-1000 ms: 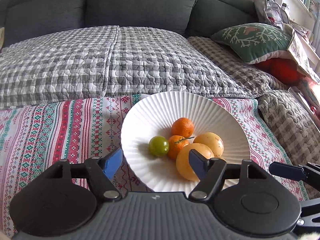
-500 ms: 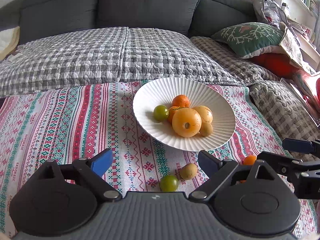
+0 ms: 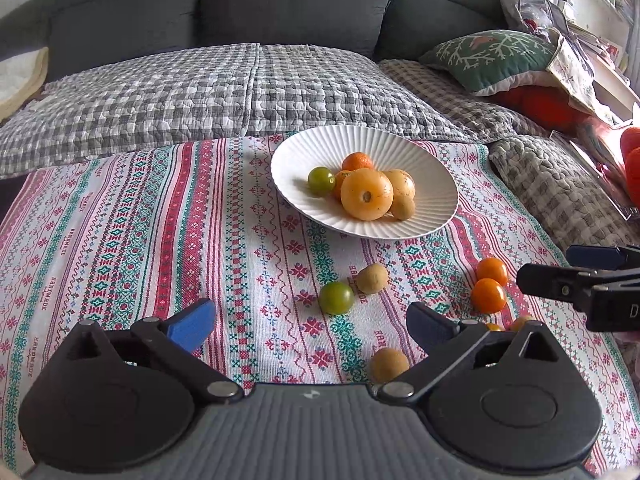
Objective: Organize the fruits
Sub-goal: 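Withdraw both grippers from the bowl back toward the fruit, then grasp a brown kiwi with the left gripper while the right gripper grasps another brown kiwi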
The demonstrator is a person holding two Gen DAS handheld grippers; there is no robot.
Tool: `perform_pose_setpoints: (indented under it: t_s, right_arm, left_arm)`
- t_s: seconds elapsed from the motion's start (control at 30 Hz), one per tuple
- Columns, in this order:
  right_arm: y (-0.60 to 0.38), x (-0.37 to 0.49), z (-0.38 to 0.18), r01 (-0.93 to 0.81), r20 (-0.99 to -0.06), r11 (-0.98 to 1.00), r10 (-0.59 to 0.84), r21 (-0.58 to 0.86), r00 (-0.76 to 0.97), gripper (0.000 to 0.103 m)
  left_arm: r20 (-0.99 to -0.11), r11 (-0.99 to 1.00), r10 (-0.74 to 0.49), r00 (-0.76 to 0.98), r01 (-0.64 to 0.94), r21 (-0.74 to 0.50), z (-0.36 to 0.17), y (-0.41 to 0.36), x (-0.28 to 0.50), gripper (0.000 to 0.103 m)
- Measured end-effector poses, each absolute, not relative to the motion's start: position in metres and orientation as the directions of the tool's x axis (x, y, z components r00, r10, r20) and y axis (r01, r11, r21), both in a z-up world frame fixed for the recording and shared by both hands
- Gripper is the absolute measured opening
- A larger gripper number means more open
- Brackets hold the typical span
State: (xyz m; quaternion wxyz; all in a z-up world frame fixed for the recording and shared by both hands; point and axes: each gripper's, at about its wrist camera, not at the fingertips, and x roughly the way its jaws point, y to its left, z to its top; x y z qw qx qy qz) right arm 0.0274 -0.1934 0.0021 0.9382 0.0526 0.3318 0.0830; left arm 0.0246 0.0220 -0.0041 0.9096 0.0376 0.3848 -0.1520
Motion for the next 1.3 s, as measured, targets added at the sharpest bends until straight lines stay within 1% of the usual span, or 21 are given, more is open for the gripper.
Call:
perform_pose_setpoints:
  t_s: [0.1, 0.23, 0.33, 0.47, 0.6, 0.63, 0.67, 0.7, 0.8, 0.97, 1.03, 1.1, 1.17, 1.23, 1.3]
  right_arm:
    - [-0.203, 0.027, -0.002, -0.086, -0.623, 0.982, 0.173, 0.169, 0.763, 0.097]
    - [-0.208, 0.028, -0.006, -0.074, -0.635, 0.984, 0.162, 0.162, 0.755, 0.098]
    - [-0.208, 0.029, -0.011, -0.084, -0.652, 0.987, 0.155, 0.139, 0.742, 0.099]
    - [-0.208, 0.031, -0.019, -0.084, -0.677, 0.992, 0.124, 0.093, 0.725, 0.099]
    - [-0.215, 0.034, -0.027, -0.061, -0.701, 0.996, 0.09, 0.066, 0.707, 0.098]
    - [-0.217, 0.035, -0.029, -0.054, -0.708, 0.996, 0.09, 0.073, 0.7, 0.098]
    - [-0.22, 0.035, -0.03, -0.047, -0.715, 0.995, 0.094, 0.085, 0.693, 0.098]
    - [-0.222, 0.035, -0.03, -0.041, -0.718, 0.994, 0.098, 0.097, 0.689, 0.097]
    - [-0.227, 0.033, -0.03, -0.028, -0.726, 0.992, 0.108, 0.121, 0.68, 0.097]
    - [-0.227, 0.035, -0.035, -0.022, -0.771, 0.989, 0.129, 0.148, 0.624, 0.092]
    - [-0.226, 0.037, -0.04, -0.016, -0.797, 0.986, 0.144, 0.166, 0.587, 0.084]
    - [-0.224, 0.038, -0.044, -0.012, -0.815, 0.988, 0.134, 0.155, 0.564, 0.078]
    - [-0.223, 0.038, -0.046, -0.015, -0.824, 0.989, 0.129, 0.145, 0.552, 0.074]
    - [-0.223, 0.039, -0.048, -0.016, -0.83, 0.989, 0.133, 0.148, 0.542, 0.067]
    - [-0.222, 0.038, -0.049, -0.015, -0.833, 0.99, 0.126, 0.141, 0.538, 0.066]
  left_arm:
    - [-0.725, 0.946, -0.241, 0.645, 0.323, -0.028, -0.01, 0.019, 0.02, 0.097]
    - [-0.726, 0.928, -0.276, 0.63, 0.372, -0.03, -0.02, 0.012, 0.013, 0.097]
    - [-0.746, 0.916, -0.287, 0.601, 0.399, -0.031, -0.03, 0.004, 0.013, 0.097]
    - [-0.75, 0.9, -0.299, 0.591, 0.435, -0.016, -0.038, -0.004, 0.009, 0.095]
    - [-0.761, 0.896, -0.305, 0.572, 0.444, -0.025, -0.045, -0.01, 0.007, 0.089]
    - [-0.764, 0.895, -0.309, 0.567, 0.444, -0.032, -0.047, -0.011, 0.007, 0.086]
    - [-0.766, 0.894, -0.31, 0.563, 0.446, -0.034, -0.048, -0.012, 0.007, 0.08]
    - [-0.77, 0.893, -0.309, 0.559, 0.448, -0.034, -0.049, -0.012, 0.007, 0.077]
    - [-0.771, 0.893, -0.304, 0.56, 0.45, -0.026, -0.052, -0.014, 0.007, 0.072]
    - [-0.759, 0.894, -0.308, 0.573, 0.447, -0.026, -0.052, -0.015, 0.008, 0.065]
    - [-0.754, 0.894, -0.307, 0.581, 0.447, -0.021, -0.053, -0.016, 0.008, 0.063]
    - [-0.747, 0.892, -0.309, 0.588, 0.452, -0.013, -0.054, -0.018, 0.007, 0.061]
    - [-0.742, 0.89, -0.314, 0.592, 0.455, -0.014, -0.054, -0.019, 0.008, 0.058]
    - [-0.739, 0.89, -0.317, 0.595, 0.456, -0.014, -0.054, -0.02, 0.008, 0.055]
    - [-0.735, 0.888, -0.323, 0.596, 0.46, -0.018, -0.054, -0.021, 0.008, 0.051]
